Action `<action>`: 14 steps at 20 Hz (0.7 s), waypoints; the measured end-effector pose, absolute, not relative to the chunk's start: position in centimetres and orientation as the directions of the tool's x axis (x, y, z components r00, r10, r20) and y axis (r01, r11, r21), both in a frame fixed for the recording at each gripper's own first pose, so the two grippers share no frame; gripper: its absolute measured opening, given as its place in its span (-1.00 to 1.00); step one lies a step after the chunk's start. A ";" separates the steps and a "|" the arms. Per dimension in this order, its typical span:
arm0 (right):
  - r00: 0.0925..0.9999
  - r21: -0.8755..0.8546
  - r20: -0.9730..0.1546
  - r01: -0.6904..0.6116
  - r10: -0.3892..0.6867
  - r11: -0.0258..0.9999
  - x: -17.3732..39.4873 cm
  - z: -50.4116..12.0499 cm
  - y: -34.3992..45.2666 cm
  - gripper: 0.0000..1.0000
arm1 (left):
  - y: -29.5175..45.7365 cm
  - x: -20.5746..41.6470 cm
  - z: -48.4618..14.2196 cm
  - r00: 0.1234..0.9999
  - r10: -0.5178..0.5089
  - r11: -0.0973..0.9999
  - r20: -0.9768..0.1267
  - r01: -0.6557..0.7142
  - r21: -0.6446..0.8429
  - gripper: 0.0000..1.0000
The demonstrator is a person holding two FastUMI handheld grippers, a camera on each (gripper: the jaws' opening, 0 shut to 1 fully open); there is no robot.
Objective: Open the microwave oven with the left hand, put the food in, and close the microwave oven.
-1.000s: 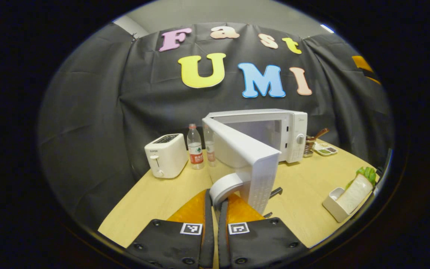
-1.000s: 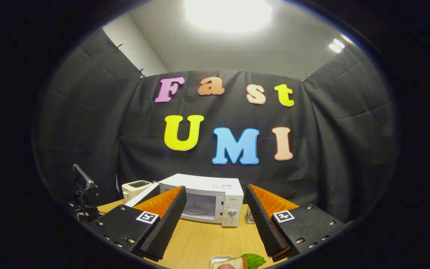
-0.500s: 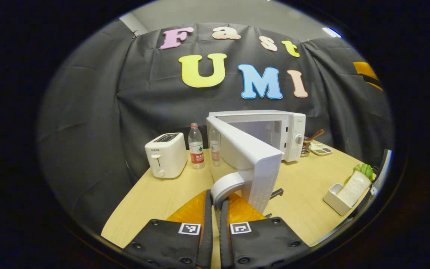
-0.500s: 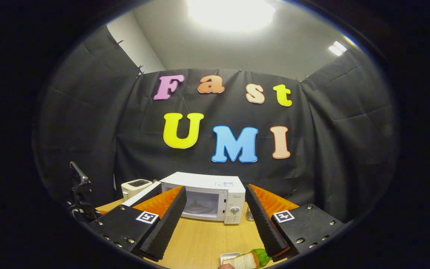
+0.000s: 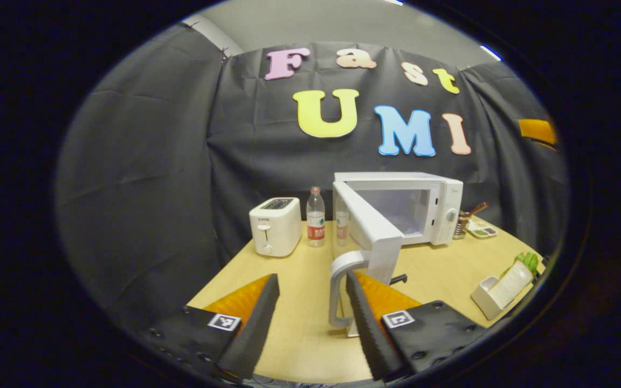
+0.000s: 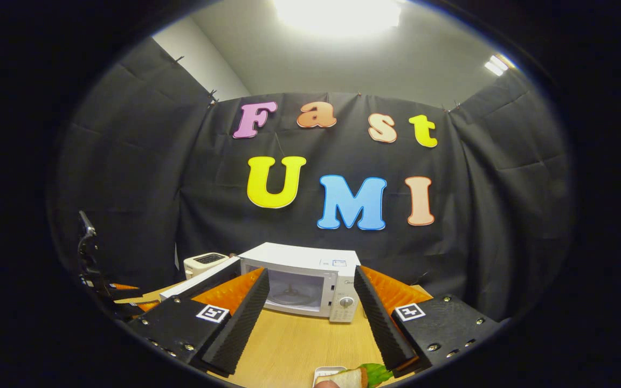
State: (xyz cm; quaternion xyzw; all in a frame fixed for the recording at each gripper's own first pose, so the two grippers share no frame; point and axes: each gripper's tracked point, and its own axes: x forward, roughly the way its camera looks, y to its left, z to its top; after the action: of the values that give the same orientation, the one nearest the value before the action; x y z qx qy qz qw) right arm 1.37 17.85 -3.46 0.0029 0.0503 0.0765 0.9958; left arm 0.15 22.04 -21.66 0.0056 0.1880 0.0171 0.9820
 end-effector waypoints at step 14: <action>0.891 0.164 -0.382 -0.197 0.246 0.967 3.9 -12.6 9.9 0.93 | 20.3 -2.9 0.4 0.974 0.225 0.973 0.014 -0.225 0.048 0.96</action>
State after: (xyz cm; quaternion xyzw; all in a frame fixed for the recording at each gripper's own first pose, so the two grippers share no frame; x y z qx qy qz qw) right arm 3.89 9.87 -12.55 0.0603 0.2039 0.1139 0.9705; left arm -2.86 20.32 0.41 0.0248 -0.0045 0.1131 0.9933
